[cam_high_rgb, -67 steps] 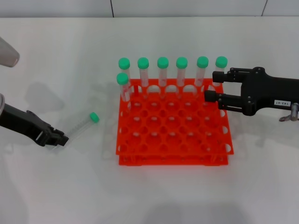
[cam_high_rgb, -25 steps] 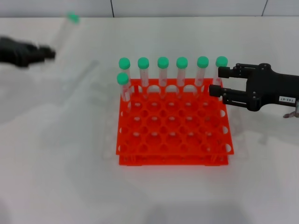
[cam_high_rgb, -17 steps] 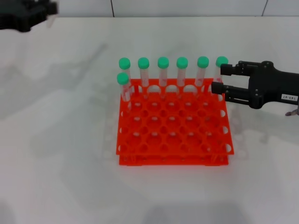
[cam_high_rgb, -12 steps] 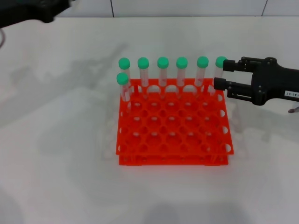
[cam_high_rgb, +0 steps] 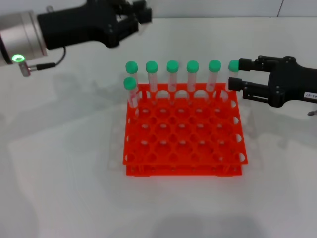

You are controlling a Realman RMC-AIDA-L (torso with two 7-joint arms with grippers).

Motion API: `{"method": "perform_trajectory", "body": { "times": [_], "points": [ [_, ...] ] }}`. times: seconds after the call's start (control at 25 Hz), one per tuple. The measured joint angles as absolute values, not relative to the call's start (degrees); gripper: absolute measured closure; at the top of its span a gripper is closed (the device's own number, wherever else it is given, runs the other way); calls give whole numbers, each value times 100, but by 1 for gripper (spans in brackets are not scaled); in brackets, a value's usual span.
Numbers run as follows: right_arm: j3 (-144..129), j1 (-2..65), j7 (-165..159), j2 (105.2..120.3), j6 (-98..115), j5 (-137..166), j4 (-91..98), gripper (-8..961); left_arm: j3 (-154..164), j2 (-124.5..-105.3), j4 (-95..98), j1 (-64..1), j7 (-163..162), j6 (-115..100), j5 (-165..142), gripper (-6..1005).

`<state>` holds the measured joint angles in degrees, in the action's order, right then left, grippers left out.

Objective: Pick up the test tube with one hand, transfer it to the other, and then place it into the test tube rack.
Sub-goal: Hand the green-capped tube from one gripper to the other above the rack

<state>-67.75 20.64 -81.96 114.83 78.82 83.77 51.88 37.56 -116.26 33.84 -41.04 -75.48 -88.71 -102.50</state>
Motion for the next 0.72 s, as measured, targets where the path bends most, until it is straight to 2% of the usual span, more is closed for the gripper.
{"method": "perform_trajectory", "body": {
  "times": [0.72],
  "points": [
    [-6539,2016,-8243,11442,8063,8378,5390,382,4065,-11672,2986,-3904,-7021,-9192,-10312,823]
  ]
}}
